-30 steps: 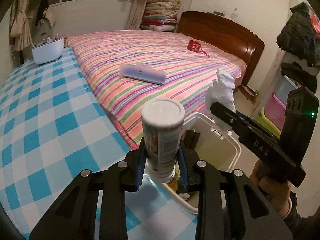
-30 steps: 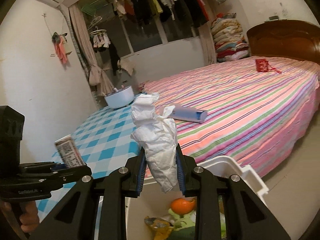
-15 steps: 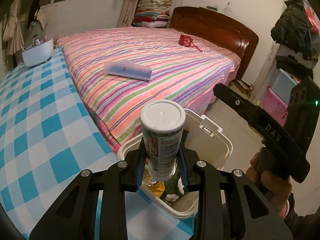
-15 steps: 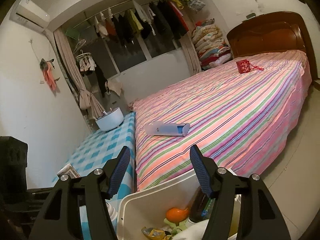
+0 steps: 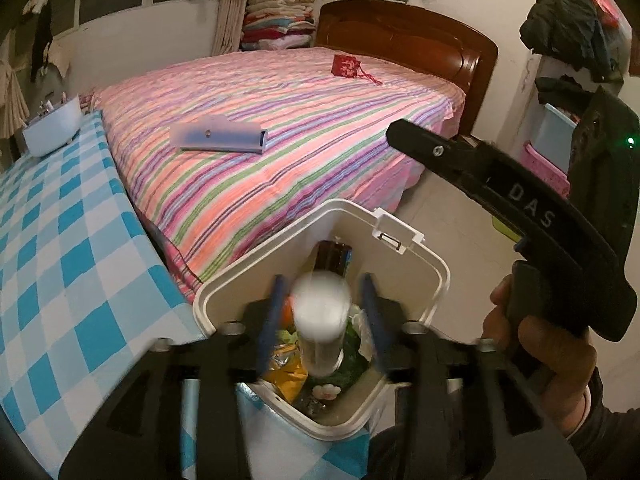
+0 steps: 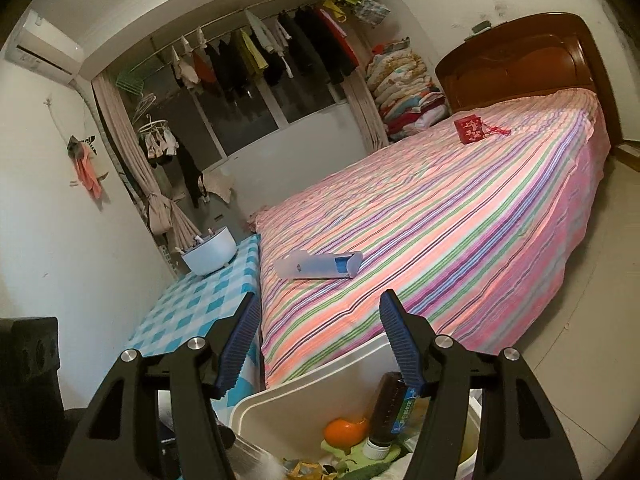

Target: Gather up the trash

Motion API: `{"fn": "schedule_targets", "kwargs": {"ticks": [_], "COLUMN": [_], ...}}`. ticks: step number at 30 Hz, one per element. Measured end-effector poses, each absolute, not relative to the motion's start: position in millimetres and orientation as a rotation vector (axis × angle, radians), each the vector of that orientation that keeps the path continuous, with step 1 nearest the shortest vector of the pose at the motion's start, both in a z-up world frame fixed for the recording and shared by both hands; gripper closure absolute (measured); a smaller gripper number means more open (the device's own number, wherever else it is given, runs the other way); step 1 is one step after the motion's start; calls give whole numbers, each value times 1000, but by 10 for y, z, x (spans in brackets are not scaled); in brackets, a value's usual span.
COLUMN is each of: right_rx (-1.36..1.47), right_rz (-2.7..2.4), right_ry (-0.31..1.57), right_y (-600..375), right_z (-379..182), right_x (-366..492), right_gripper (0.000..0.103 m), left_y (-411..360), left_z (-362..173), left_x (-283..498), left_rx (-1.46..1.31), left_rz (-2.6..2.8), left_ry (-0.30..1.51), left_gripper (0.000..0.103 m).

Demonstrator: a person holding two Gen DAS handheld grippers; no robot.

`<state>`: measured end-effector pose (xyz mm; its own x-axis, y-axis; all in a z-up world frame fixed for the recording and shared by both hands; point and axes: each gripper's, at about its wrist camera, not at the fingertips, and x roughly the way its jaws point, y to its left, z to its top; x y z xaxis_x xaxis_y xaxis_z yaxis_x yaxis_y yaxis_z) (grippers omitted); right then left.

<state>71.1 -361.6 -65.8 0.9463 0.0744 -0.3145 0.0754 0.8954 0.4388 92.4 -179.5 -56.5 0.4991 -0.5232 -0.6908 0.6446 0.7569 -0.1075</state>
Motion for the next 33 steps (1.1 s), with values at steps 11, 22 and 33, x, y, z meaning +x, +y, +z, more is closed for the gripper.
{"fn": "schedule_targets", "kwargs": {"ticks": [11,22,33], "right_rx": [461,270,162], "right_rz": [-42,24,52], "right_ry": [352,433,500], "right_y": [-3463,-2657,-2328], "right_z": [-623,-319,-329], "right_x": [498,-236,-801], "right_gripper": [36,23,23], "left_y": [-1549,-713,-250], "left_z": [-326,-231,-171], "left_x": [718,111,-356], "left_rx": [178,230,169], "left_rz": [-525,-200,-131], "left_ry": [704,646,656], "left_gripper": [20,14,9]}}
